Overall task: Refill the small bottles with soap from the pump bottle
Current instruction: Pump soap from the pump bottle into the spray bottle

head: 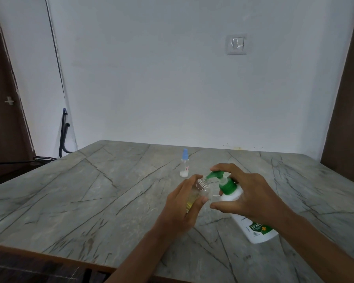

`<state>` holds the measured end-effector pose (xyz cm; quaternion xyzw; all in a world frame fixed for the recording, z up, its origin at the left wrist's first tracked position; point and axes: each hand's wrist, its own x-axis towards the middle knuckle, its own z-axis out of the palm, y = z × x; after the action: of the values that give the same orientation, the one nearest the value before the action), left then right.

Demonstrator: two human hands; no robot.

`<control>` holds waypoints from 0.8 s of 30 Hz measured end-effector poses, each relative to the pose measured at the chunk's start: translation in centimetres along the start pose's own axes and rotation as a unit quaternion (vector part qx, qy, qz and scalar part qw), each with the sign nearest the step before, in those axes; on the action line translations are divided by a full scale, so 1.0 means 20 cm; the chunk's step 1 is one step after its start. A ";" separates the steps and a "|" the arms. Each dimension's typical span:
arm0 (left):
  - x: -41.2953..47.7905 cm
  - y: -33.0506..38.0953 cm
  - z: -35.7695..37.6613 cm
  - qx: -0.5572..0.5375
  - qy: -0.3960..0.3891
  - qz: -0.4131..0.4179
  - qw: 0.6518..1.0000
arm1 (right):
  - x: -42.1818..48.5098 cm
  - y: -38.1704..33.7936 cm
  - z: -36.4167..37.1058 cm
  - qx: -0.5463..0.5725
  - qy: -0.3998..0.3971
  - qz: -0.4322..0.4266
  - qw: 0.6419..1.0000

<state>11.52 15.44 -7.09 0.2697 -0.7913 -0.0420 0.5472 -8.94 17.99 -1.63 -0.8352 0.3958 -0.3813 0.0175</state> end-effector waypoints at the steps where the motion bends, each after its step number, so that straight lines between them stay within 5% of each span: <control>1: 0.00 0.00 0.00 0.002 0.002 0.001 1.000 | 0.00 0.00 0.00 0.001 0.002 -0.001 1.000; 24: -0.01 -0.01 -0.01 0.015 -0.016 0.002 1.000 | 0.01 0.01 0.01 0.028 0.014 0.006 0.999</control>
<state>11.85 15.40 -7.25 0.2759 -0.8007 -0.0333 0.5307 -8.81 17.67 -1.59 -0.8264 0.3906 -0.4039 0.0378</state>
